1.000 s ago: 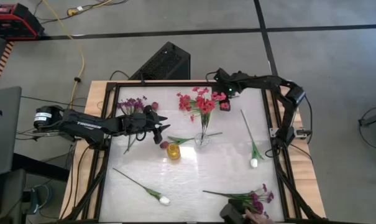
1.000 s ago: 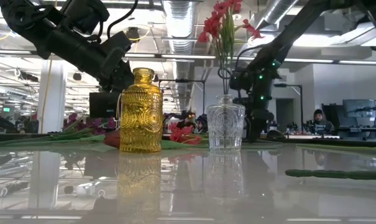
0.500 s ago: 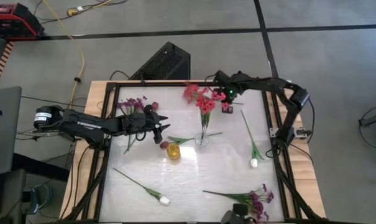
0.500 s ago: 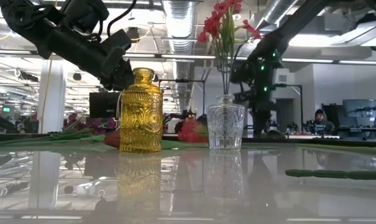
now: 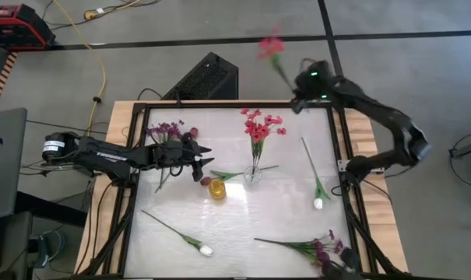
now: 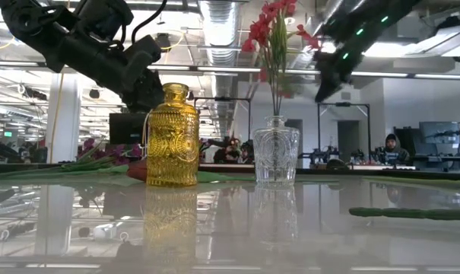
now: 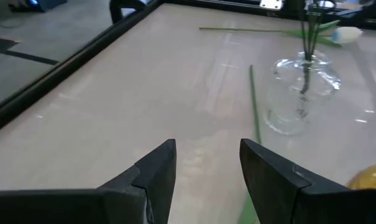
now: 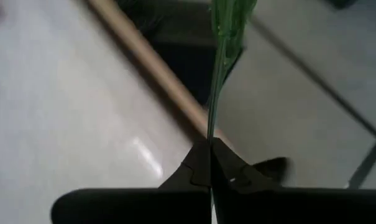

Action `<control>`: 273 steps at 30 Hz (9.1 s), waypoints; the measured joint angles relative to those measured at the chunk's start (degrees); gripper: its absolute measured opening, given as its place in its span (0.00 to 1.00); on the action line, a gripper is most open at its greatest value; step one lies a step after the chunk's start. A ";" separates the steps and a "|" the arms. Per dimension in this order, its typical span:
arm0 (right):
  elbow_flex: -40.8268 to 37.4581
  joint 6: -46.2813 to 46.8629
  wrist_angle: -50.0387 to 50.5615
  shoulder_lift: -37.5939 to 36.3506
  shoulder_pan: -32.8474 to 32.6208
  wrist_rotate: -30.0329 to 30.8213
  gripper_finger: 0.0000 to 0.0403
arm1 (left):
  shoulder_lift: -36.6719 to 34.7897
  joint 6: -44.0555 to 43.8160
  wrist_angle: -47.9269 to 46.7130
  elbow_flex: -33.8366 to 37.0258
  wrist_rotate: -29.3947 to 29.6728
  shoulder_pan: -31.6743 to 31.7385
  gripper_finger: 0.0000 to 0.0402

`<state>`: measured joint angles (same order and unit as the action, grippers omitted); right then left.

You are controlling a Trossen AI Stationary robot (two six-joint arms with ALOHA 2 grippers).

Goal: Sort flowers into vase by color
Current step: Put the red flowers into the transparent vase, then put the top white tulip into the transparent vase, then put the white tulip into the transparent vase

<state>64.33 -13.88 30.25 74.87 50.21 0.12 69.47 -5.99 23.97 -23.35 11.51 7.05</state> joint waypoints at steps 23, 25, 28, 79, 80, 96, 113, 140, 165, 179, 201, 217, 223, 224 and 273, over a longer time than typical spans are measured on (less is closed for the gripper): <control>-41.49 26.34 -44.70 -44.07 -37.93 -12.10 0.05 | 0.00 5.82 3.68 0.00 2.76 0.00 0.42; -44.11 26.00 -51.53 -42.30 -43.03 -10.81 0.05 | 0.00 6.19 5.17 0.00 2.84 0.00 0.42; -46.34 22.92 -59.70 -38.95 -49.76 -6.26 0.05 | 0.00 6.35 6.59 -0.02 2.92 0.00 0.42; -40.70 0.57 -94.21 8.37 -60.94 18.19 0.05 | 0.00 9.33 8.98 -0.02 5.64 0.13 0.42; -40.70 1.05 -94.03 8.37 -60.94 18.22 0.05 | 0.00 9.32 8.98 -0.02 5.64 0.11 0.42; -40.72 7.82 -89.75 8.37 -60.97 18.08 0.19 | 0.00 9.24 8.98 -0.01 5.62 0.13 0.42; -27.43 18.91 -39.13 1.44 -58.31 11.92 0.42 | 0.00 8.78 8.94 -0.02 5.42 0.13 0.42; -13.96 -37.29 35.46 0.05 -53.29 13.54 0.55 | 0.00 8.28 7.96 -0.02 5.36 0.11 0.42; -29.64 -55.18 24.52 11.80 -57.63 14.70 0.52 | 0.00 9.36 6.53 -0.02 5.44 0.11 0.42; -25.21 -38.03 26.78 8.74 -58.64 9.03 0.04 | 0.00 9.61 6.51 -0.02 5.66 0.11 0.42; -16.16 -3.30 -17.98 -24.35 -59.93 -23.40 0.04 | 0.00 9.26 6.71 -0.02 5.64 0.11 0.42; -23.54 -1.01 -33.83 -22.21 -59.73 1.47 0.04 | 0.00 9.35 6.78 -0.02 5.62 0.13 0.42; -23.54 -0.05 -33.70 -19.90 -58.22 1.49 0.04 | 0.00 9.37 6.78 -0.02 5.61 0.12 0.42; -23.54 -0.05 -33.74 -19.44 -58.01 1.49 0.04 | 0.00 9.37 6.78 -0.02 5.62 0.13 0.42; -16.94 17.28 -8.30 -16.17 -56.59 -2.87 0.58 | 0.00 9.43 6.73 -0.02 5.64 0.11 0.42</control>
<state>47.39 3.40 21.95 58.71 -6.38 -2.76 69.47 3.44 30.70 -23.38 17.15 7.16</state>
